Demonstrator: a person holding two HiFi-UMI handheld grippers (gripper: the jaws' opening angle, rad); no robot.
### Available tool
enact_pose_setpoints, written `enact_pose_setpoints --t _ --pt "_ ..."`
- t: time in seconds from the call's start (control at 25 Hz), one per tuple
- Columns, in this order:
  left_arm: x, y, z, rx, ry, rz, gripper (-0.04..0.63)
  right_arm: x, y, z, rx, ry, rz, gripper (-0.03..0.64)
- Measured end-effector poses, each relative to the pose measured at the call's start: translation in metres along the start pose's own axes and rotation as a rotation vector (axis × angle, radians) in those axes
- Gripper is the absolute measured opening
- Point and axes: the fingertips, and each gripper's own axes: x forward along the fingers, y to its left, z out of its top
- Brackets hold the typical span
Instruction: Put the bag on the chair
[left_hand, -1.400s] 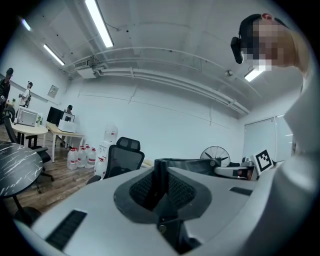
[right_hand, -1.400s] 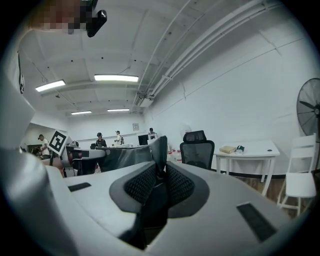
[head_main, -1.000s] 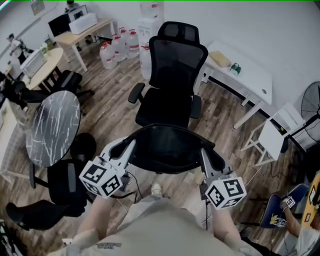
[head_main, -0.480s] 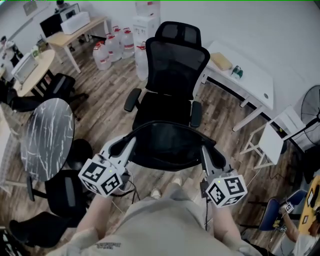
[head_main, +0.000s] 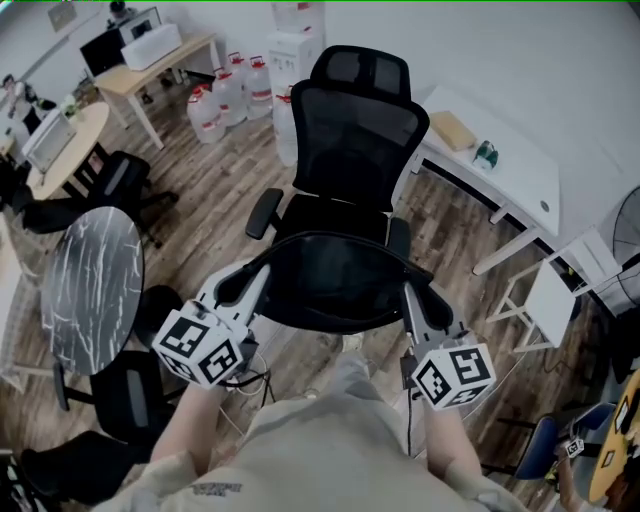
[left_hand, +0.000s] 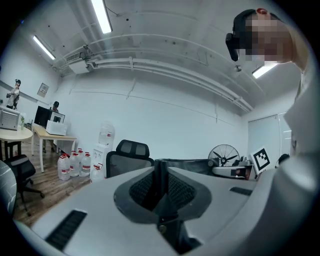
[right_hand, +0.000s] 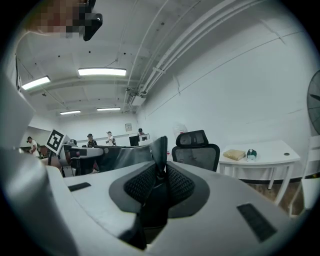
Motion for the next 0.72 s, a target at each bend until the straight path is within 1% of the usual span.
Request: enact_pose_setpoints --t 0.16,0.36,0.56,0.72 --pt "0.044 0.02 0.004 0.008 0.006 0.019 0.052 0.04 -0.031 0.004 0.009 0.011 0.024 0.078" --pt "0.106 0.048 0.006 -0.017 0.025 0.057 0.052 0.097 -0.076 0.012 0.005 0.039 0.068 0.08" --pt "0.162 0.071 0.022 -0.02 0.036 0.094 0.052 0.15 -0.118 0.028 0.02 0.043 0.102 0.08" --pt "0.24 0.096 0.029 -0.026 0.055 0.139 0.052 0.213 -0.18 0.037 0.034 0.06 0.134 0.08"
